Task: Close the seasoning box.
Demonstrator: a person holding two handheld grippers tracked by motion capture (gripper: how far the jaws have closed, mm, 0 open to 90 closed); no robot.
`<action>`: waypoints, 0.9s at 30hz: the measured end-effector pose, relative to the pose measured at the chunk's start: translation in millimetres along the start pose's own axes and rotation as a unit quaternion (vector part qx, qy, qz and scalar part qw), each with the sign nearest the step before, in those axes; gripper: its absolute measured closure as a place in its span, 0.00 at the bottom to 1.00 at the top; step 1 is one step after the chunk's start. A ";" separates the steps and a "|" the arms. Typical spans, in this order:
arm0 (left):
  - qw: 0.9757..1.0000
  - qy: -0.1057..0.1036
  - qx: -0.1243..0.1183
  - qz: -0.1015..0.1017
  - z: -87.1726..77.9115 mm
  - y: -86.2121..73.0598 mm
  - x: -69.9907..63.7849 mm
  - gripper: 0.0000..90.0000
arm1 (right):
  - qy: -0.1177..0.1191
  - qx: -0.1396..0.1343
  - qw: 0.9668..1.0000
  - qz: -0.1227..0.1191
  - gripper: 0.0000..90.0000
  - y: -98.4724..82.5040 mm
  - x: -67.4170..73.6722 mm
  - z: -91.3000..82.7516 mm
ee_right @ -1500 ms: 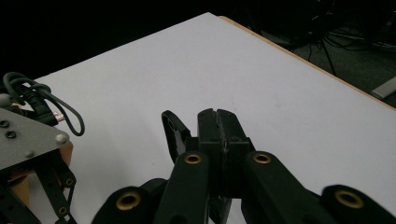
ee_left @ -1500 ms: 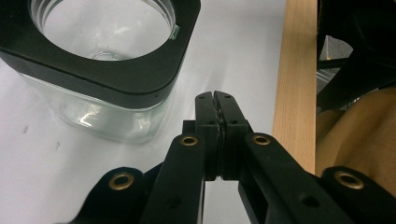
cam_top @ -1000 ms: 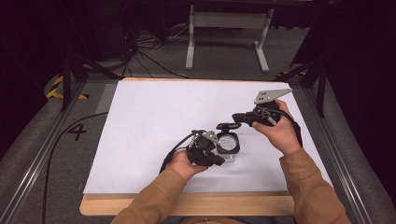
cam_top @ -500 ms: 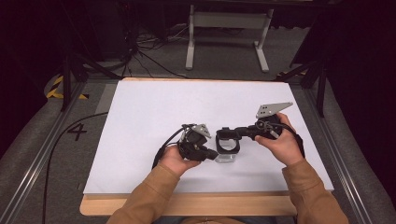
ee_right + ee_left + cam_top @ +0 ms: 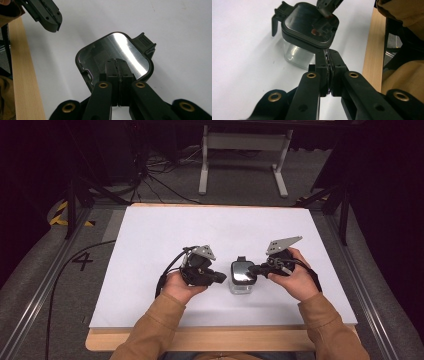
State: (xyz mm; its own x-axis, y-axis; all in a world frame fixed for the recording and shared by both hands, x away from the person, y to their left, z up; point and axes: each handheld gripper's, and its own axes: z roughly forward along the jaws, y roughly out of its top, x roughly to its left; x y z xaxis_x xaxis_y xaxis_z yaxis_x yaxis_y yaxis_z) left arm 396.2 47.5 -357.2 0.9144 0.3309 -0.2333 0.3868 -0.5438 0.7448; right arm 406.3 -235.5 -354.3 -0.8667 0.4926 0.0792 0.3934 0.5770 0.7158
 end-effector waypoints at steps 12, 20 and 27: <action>0.997 0.074 0.008 0.011 -16.2 -0.4 3.8 0.94 | -0.007 -0.052 0.999 0.000 1.00 0.7 -0.1 -18.3; 0.988 0.144 -0.037 -0.031 -63.1 -16.5 21.5 0.91 | -0.061 -0.086 0.994 0.040 0.86 -13.9 -16.5 -53.2; 0.980 0.184 -0.048 -0.060 -79.6 -27.8 36.1 0.88 | -0.107 -0.084 0.989 0.066 0.80 -28.8 -33.3 -70.4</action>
State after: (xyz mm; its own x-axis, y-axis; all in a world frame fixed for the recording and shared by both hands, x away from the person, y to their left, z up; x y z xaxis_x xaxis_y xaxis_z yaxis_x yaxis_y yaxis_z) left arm 409.0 135.9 -336.5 0.7508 0.6537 -0.0945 0.4596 -0.4143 0.7855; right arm 402.2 -314.4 -328.7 -0.7194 0.6931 0.0449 0.4274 0.3907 0.8153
